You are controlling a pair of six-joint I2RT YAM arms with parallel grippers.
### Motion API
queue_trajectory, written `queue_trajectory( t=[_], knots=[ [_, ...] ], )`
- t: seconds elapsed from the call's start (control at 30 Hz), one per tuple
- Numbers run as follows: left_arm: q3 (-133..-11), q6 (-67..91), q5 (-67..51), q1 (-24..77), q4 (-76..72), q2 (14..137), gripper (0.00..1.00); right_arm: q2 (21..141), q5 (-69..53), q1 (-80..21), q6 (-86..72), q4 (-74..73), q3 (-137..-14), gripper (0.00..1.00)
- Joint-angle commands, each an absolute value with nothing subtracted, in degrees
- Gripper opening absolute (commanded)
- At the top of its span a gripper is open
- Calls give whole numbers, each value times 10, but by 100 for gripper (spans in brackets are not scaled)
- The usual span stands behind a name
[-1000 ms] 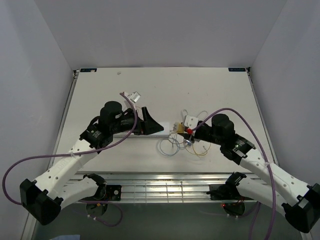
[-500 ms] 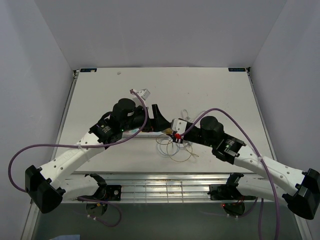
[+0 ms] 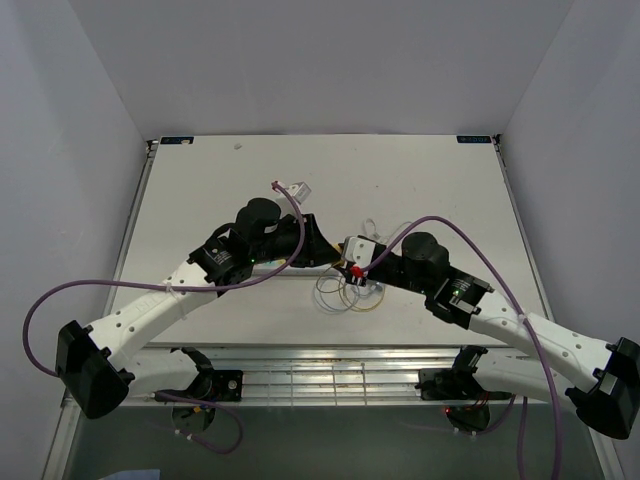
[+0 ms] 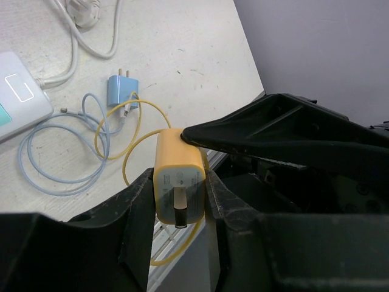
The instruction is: Insert the plug
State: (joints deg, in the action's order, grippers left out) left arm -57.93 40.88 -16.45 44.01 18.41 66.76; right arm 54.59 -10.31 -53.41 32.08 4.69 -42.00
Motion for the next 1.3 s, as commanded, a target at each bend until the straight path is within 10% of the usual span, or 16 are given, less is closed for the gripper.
queue_trajectory(
  t=[0.0,0.1,0.3,0.73,1.27],
  knots=[
    [-589,411,-173,445,170,664,40,534,-101,-540,319,72,-451,13],
    [-589,413,-167,446,170,661,21,534,-102,-540,319,60,-453,19],
    [-590,408,-128,446,170,644,0,498,-76,-541,217,9,-446,93],
    [-685,394,47,446,233,711,0,335,26,-540,-148,-85,-427,90],
    [-643,529,-80,446,166,614,0,394,-70,-541,-540,332,-303,90]
  ],
)
